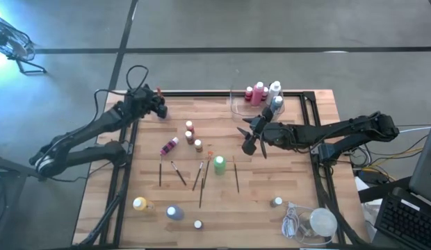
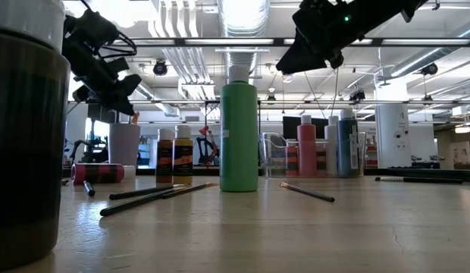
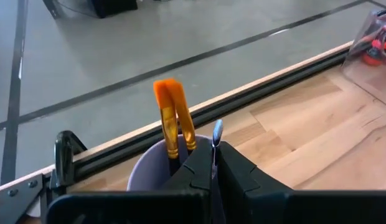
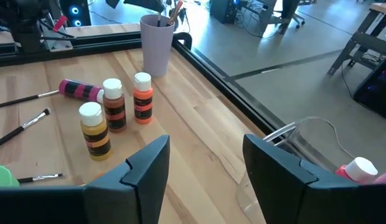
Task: Pick & Place Paint Supplies
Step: Put the silver paint brush into the violet cup
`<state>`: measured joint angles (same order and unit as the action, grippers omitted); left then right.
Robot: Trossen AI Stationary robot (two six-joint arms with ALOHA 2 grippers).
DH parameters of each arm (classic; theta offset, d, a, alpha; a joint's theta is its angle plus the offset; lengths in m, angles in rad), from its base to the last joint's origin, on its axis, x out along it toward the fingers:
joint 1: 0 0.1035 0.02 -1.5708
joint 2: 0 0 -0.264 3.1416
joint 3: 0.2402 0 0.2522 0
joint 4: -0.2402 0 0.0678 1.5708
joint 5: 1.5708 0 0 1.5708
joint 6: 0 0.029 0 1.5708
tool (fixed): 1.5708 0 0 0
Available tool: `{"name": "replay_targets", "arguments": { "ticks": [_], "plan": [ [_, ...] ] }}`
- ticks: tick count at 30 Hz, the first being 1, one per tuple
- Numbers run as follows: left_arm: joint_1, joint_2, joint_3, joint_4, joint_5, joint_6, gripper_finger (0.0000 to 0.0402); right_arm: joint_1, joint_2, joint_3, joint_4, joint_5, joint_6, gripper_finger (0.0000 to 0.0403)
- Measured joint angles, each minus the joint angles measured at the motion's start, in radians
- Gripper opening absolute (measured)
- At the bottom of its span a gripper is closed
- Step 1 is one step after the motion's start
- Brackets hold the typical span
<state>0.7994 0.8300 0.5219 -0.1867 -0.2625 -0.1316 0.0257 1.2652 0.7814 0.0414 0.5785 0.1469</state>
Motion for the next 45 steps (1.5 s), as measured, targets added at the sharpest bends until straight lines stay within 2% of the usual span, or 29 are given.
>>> {"name": "replay_targets", "arguments": {
  "ticks": [14, 23, 35, 40, 45],
  "plan": [
    [0.006, 0.065, -0.023, 0.028, 0.004, -0.008, 0.0009, 0.000, 0.000, 0.000, 0.000, 0.000, 0.000, 0.0172],
    [0.006, 0.095, -0.023, 0.040, 0.003, -0.008, 0.0012, 0.000, 0.000, 0.000, -0.001, 0.000, 0.000, 0.0176],
    [0.007, 0.093, -0.021, 0.031, 0.004, -0.025, 0.0077, 0.000, 0.000, 0.000, -0.002, 0.000, 0.000, 0.0201],
    [0.007, 0.085, 0.006, 0.024, 0.004, -0.025, 0.0101, 0.000, 0.000, 0.000, -0.004, 0.000, 0.000, 0.0192],
    [0.007, 0.077, 0.061, -0.021, 0.020, -0.012, 0.0107, 0.000, 0.000, 0.000, -0.008, 0.000, 0.000, 0.0179]
  ]
}}
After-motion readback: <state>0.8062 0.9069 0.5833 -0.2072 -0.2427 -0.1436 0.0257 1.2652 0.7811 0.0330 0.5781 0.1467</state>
